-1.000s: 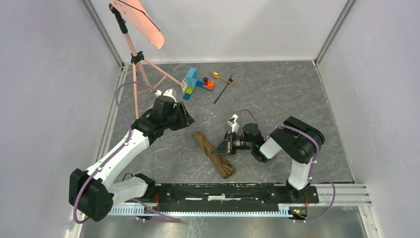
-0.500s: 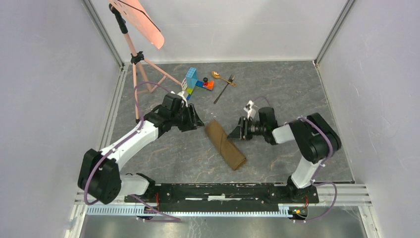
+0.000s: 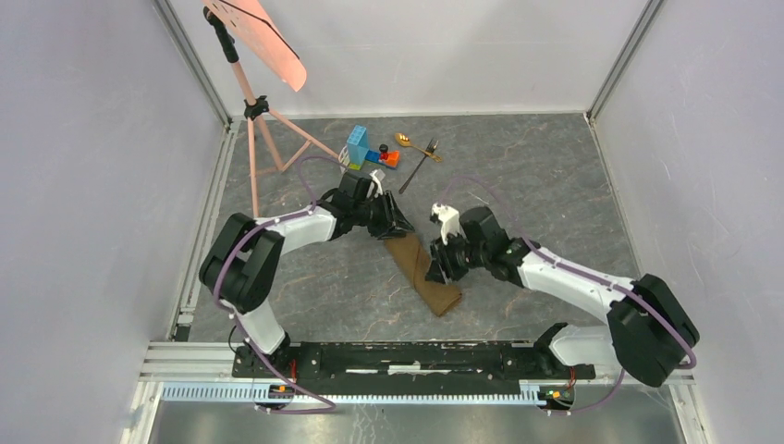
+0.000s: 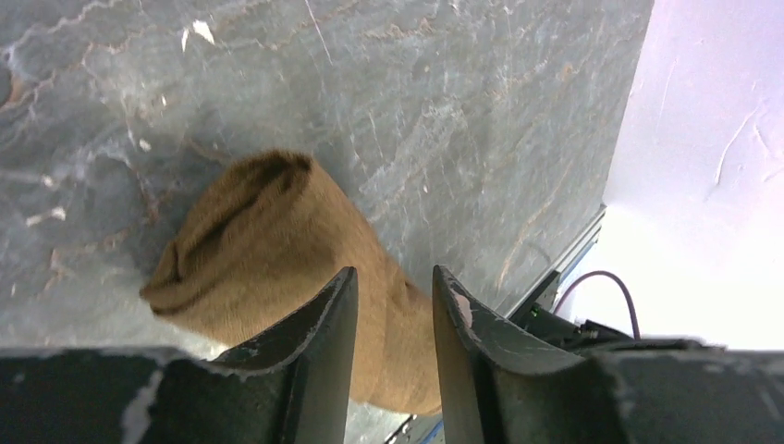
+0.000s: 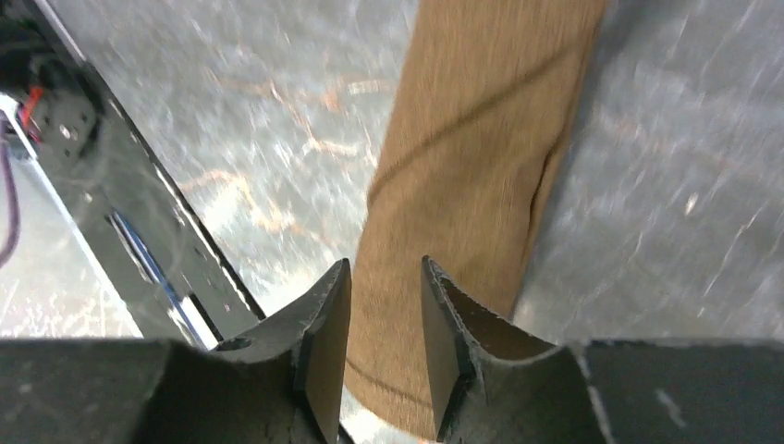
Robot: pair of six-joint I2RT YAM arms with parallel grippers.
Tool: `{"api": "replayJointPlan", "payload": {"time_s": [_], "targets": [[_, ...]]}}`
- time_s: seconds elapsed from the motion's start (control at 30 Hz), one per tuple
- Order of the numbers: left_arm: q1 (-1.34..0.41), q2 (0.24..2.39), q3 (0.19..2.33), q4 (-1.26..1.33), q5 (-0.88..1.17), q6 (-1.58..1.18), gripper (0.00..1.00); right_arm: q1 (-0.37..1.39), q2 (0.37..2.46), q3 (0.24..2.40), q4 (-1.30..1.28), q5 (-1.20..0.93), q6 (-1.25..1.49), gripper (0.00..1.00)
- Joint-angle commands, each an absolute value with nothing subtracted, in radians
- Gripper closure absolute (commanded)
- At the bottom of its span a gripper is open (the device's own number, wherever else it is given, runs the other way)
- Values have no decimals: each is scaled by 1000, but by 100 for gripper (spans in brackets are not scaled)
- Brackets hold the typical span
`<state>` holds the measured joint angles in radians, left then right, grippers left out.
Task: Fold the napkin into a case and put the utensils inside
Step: Smooth out the smaller rectangle-folded napkin at the center of the board, then move the smaller rectangle folded napkin to the center of the board.
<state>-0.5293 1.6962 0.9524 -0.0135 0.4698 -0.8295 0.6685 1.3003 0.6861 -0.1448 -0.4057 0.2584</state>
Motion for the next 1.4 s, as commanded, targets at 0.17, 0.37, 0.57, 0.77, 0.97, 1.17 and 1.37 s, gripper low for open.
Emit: {"api": "replayJointPlan", "payload": {"time_s": [0.17, 0.37, 0.57, 0.77, 0.97, 1.17, 1.37], "targets": [[-530, 1892, 1063, 26, 318, -795, 60, 682, 1229, 428, -67, -115, 268, 67], [-536, 1846, 1090, -68, 307, -741, 56, 705, 1181, 530, -190, -51, 235, 66], [-537, 1738, 1080, -105, 371, -761, 50, 742, 1166, 653, -259, -210, 241, 56], [-537, 1662, 1049, -108, 369, -747, 45, 783, 1226, 533, 6, -479, 381, 52], [-536, 1600, 1037, -147, 361, -708, 44, 776, 1280, 471, -60, -410, 381, 51], [-535, 1517, 1019, -168, 358, -704, 44, 534, 1241, 392, -55, -173, 375, 46], [-536, 1413, 991, -197, 343, -703, 43, 475, 1535, 686, 91, -168, 214, 39]]}}
